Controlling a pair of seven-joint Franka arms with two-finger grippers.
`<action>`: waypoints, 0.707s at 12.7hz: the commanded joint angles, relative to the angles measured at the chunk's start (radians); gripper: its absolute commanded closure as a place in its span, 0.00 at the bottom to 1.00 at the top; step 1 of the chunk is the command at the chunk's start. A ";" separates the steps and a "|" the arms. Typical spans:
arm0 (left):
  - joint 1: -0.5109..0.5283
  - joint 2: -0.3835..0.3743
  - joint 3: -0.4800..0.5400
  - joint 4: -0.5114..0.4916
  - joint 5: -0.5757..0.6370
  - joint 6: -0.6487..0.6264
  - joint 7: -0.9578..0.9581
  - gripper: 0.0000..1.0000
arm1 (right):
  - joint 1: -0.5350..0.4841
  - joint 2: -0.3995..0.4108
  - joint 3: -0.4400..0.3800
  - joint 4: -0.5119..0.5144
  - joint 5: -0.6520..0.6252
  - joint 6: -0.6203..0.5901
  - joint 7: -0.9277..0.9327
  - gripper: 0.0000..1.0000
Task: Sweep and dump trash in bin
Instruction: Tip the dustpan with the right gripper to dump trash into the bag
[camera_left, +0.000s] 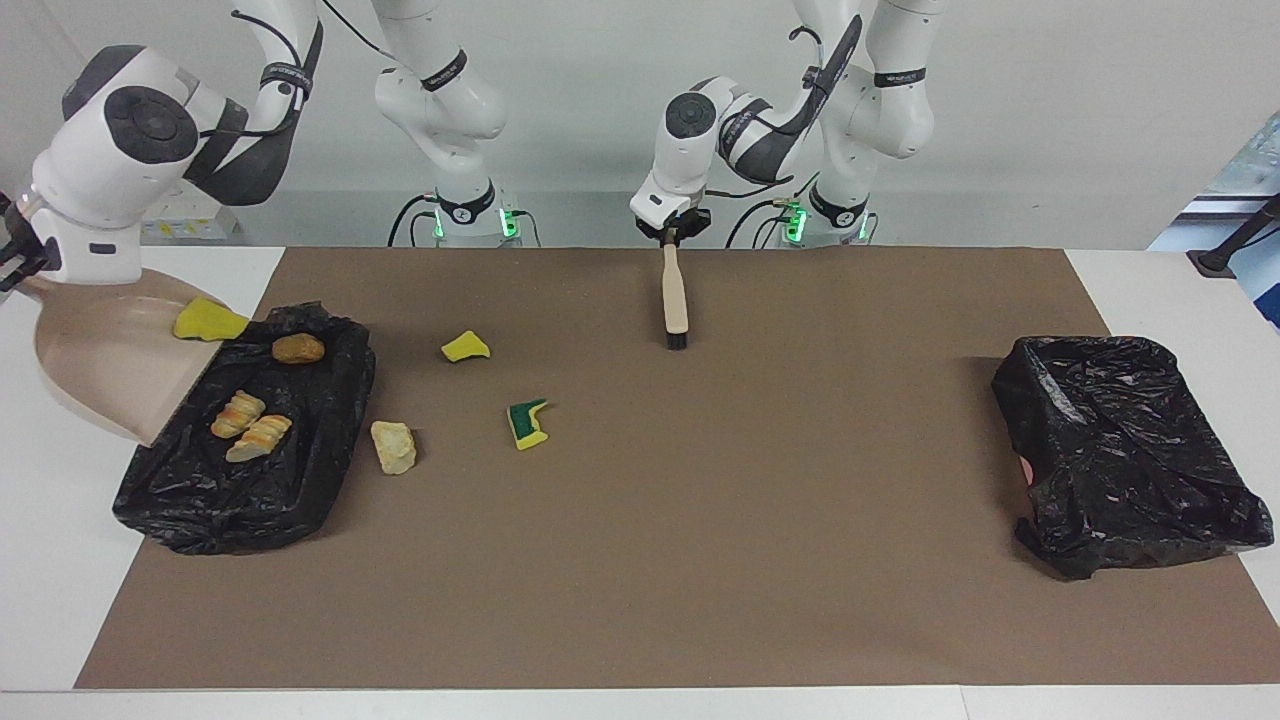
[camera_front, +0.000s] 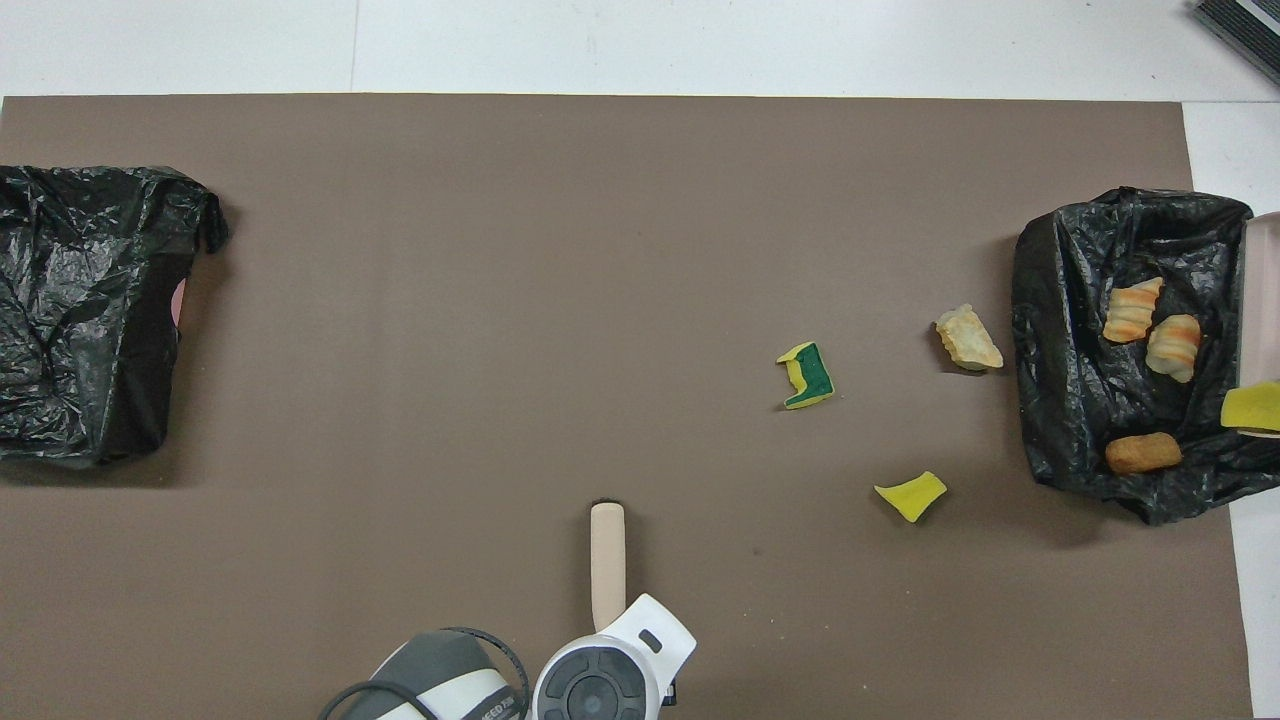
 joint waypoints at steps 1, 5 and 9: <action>-0.010 -0.041 0.016 -0.046 -0.026 0.024 0.004 1.00 | 0.003 -0.036 0.003 -0.026 -0.039 0.092 -0.064 1.00; 0.000 -0.032 0.022 -0.042 -0.026 0.027 0.034 0.58 | 0.005 -0.036 0.008 -0.026 -0.051 0.169 -0.159 1.00; 0.030 -0.027 0.022 -0.037 -0.026 0.026 0.093 0.42 | 0.005 -0.040 0.008 -0.026 -0.036 0.236 -0.265 1.00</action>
